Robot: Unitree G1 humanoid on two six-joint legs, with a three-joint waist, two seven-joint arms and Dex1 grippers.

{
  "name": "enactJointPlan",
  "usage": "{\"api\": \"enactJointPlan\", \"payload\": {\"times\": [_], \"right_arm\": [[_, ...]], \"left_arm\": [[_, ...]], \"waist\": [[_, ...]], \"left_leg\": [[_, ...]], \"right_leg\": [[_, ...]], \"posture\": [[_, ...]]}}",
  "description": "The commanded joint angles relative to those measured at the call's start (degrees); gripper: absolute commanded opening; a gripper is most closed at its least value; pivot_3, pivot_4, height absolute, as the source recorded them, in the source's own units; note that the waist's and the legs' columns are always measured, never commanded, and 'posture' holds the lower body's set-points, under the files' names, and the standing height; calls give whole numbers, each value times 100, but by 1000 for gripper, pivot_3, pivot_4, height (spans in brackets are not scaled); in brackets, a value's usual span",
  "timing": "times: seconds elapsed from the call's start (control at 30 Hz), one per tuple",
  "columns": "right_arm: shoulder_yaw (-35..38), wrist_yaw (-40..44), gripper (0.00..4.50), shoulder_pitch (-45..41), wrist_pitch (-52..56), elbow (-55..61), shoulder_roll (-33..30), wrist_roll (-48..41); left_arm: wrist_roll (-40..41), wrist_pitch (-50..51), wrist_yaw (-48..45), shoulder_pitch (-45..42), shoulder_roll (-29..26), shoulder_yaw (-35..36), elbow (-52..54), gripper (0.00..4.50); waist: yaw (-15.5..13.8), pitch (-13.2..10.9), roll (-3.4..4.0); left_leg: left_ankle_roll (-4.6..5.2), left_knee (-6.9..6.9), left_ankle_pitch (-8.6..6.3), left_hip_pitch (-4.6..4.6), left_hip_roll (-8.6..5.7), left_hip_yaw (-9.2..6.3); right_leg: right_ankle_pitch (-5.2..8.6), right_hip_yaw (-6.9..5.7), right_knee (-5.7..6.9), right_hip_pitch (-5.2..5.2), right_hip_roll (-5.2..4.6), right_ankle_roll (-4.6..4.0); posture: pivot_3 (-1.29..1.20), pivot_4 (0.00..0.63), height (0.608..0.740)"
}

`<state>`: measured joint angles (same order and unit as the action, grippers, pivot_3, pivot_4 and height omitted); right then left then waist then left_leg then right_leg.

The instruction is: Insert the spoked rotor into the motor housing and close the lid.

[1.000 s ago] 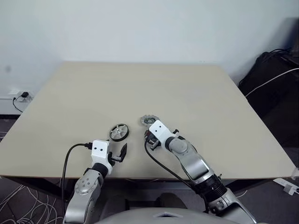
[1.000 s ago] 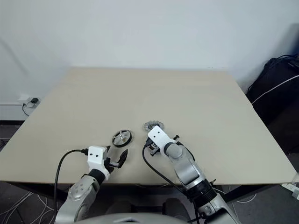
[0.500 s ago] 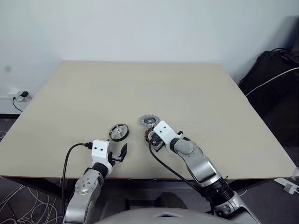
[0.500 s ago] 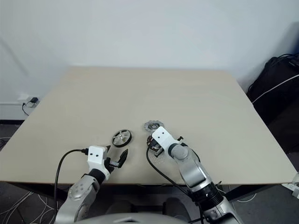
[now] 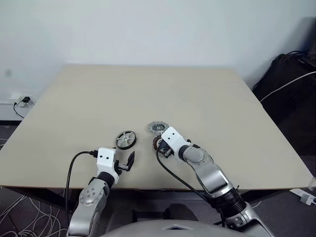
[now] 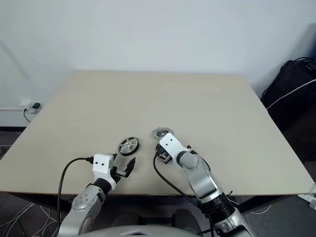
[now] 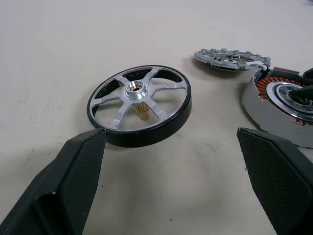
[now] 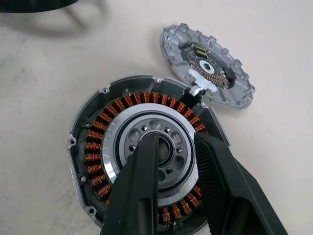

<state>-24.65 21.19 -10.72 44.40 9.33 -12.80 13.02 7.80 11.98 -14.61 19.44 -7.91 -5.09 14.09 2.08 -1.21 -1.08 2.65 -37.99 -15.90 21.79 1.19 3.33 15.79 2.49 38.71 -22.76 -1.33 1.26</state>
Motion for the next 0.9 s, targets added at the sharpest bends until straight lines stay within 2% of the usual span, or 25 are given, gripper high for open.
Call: {"api": "enactJointPlan", "payload": {"times": [0.03,0.47,0.9], "right_arm": [[-12,-19,1235,-130,13,15,-7,35],[-137,123,1235,-371,194,-161,-156,50],[-399,627,1235,-766,441,-346,-526,29]], "left_arm": [[4,-102,5,-41,36,-25,114,4500],[13,-115,54,-25,57,-8,125,4500],[9,-171,96,-9,130,21,107,4500]], "waist": [[0,0,0],[0,0,0],[-5,1,-1]], "left_leg": [[0,0,0,0,0,0],[0,0,0,-2,0,0],[1,-2,0,-5,-2,-1]], "right_leg": [[0,0,0,0,0,0],[0,0,0,1,0,0],[0,-2,0,1,-2,0]], "posture": [[0,0,740],[0,0,740],[0,0,740]]}}
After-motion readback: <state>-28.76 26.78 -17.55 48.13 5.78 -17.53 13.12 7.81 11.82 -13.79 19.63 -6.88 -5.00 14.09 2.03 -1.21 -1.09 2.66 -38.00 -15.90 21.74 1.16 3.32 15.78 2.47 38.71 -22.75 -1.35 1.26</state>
